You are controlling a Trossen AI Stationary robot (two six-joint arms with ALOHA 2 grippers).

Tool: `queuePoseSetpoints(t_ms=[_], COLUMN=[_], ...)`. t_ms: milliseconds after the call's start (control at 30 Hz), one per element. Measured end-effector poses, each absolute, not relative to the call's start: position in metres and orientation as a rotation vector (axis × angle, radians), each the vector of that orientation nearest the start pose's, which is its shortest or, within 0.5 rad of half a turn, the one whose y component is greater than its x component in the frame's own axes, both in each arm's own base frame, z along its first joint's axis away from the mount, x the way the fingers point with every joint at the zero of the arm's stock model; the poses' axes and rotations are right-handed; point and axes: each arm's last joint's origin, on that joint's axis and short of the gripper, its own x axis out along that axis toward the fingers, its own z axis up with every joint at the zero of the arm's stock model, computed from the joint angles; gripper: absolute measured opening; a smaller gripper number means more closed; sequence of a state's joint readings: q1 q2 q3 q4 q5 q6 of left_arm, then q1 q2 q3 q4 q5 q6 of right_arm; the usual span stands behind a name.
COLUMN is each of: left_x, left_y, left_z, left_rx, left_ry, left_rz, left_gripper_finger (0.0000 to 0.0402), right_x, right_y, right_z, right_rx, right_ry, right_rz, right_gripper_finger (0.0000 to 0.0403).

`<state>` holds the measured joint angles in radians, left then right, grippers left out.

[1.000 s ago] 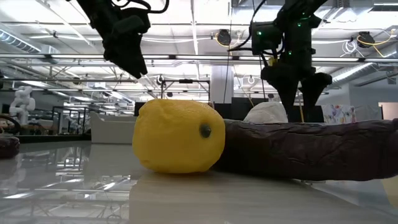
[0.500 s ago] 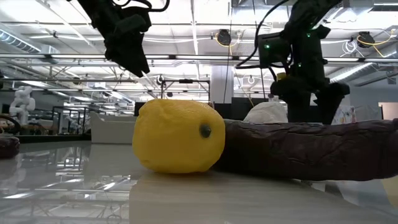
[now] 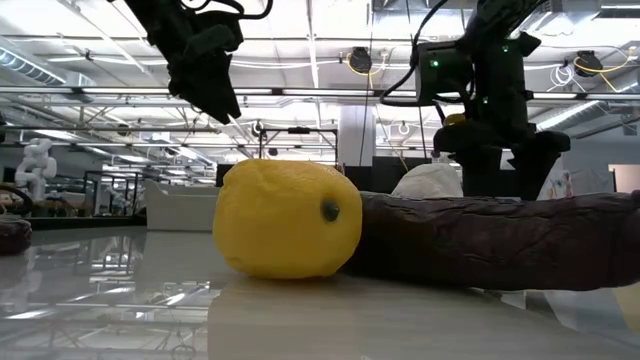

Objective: Sort produce into baskets
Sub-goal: Put the lemon into the transparent bin

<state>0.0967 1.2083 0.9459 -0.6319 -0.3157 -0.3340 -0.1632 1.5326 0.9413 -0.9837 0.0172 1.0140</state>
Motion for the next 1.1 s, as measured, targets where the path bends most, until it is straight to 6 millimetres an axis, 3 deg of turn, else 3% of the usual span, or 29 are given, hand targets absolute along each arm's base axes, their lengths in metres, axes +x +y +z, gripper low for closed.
queuePoseSetpoints(t_ms=[267,533,767,900,1100], left_x=[0.239,0.239,0.240,0.240,0.240], left_y=[0.032,0.032,0.032,0.032,0.032], left_z=[0.273,0.273,0.273,0.274,0.274], left_rx=[-0.214,-0.214,-0.216,-0.217,-0.218], left_ry=[0.786,0.786,0.772,0.769,0.768], left_rz=[0.525,0.525,0.523,0.523,0.523], left_gripper_finger=[0.0244,0.0244,0.0244,0.0244,0.0244], right_x=[0.242,0.230,0.233,0.233,0.233], right_y=[-0.040,-0.040,-0.038,-0.038,-0.038], right_z=[0.183,0.159,0.157,0.157,0.157], right_rx=[0.885,0.882,0.903,0.903,0.898], right_ry=[1.366,1.395,1.373,1.371,1.373], right_rz=[-0.933,-0.927,-0.888,-0.887,-0.882], right_gripper_finger=[0.0361,0.0361,0.0359,0.0334,0.0259])
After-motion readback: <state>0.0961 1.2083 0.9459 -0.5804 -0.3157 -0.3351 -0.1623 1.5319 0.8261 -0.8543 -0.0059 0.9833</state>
